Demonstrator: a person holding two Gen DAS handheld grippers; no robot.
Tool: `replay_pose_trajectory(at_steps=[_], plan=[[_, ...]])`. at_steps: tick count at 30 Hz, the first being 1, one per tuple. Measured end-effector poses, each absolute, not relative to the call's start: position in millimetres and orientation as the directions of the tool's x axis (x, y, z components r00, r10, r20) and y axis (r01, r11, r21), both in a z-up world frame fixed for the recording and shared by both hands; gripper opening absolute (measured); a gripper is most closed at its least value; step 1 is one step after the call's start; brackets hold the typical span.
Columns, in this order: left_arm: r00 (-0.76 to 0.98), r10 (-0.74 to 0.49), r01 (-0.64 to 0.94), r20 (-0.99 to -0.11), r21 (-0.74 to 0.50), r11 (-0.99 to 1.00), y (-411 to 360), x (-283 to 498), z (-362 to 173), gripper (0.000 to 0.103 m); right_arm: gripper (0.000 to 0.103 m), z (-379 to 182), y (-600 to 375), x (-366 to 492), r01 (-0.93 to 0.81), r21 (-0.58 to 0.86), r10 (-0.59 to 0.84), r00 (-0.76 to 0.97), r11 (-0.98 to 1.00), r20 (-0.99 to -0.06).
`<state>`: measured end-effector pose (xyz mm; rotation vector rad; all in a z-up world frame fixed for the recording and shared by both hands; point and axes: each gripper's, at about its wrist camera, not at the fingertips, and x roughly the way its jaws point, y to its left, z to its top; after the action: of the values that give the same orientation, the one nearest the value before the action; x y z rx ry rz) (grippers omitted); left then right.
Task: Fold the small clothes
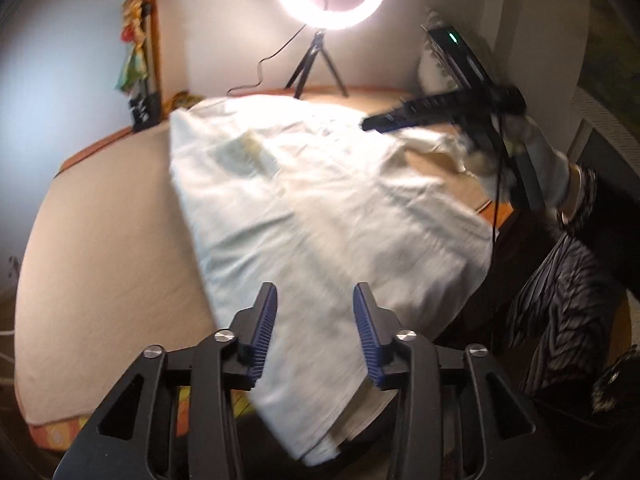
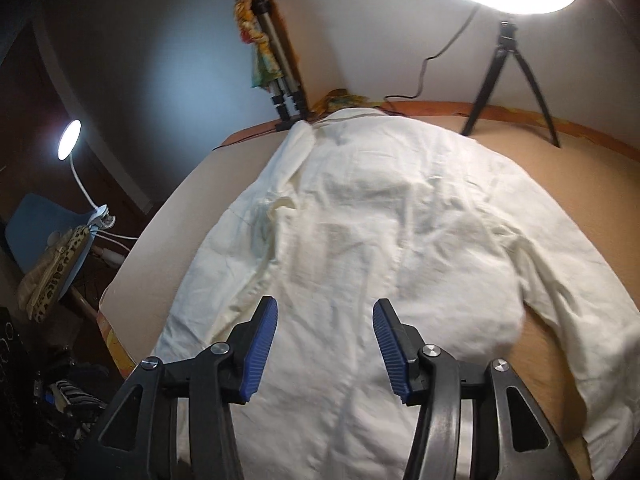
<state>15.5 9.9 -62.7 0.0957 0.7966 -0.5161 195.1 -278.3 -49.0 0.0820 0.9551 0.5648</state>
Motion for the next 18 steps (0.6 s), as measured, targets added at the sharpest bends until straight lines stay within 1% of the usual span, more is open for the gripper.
replay_pose_trajectory(at_steps=[3,7,12,18], plan=[[0.581,-0.431,0.502,-0.690,-0.114,0.858,-6.5,22.8,-57.0,0.052,0.053,-45.7,-323.9,188.1,-0.349,0.302,0.446,0.480,0.887,-0.756],[0.567,-0.471,0.539,-0.675,-0.129,0.833,-23.7,36.4,-49.9,0.053,0.055,-42.2,-380.9,174.7,-0.253,0.309,0.399,0.522,0.917,-0.754],[0.558,-0.507,0.568,-0.657,-0.143,0.811,-46.4,49.2,-42.7,0.053,0.055,-38.4,-442.3,157.4,-0.145,0.302,0.329,0.569,0.942,-0.753],[0.531,-0.534,0.576,-0.658,-0.181,0.797,-66.1,67.0,-43.6,0.053,0.055,-45.4,-508.7,144.4,-0.009,0.261,0.216,0.588,0.965,-0.779]])
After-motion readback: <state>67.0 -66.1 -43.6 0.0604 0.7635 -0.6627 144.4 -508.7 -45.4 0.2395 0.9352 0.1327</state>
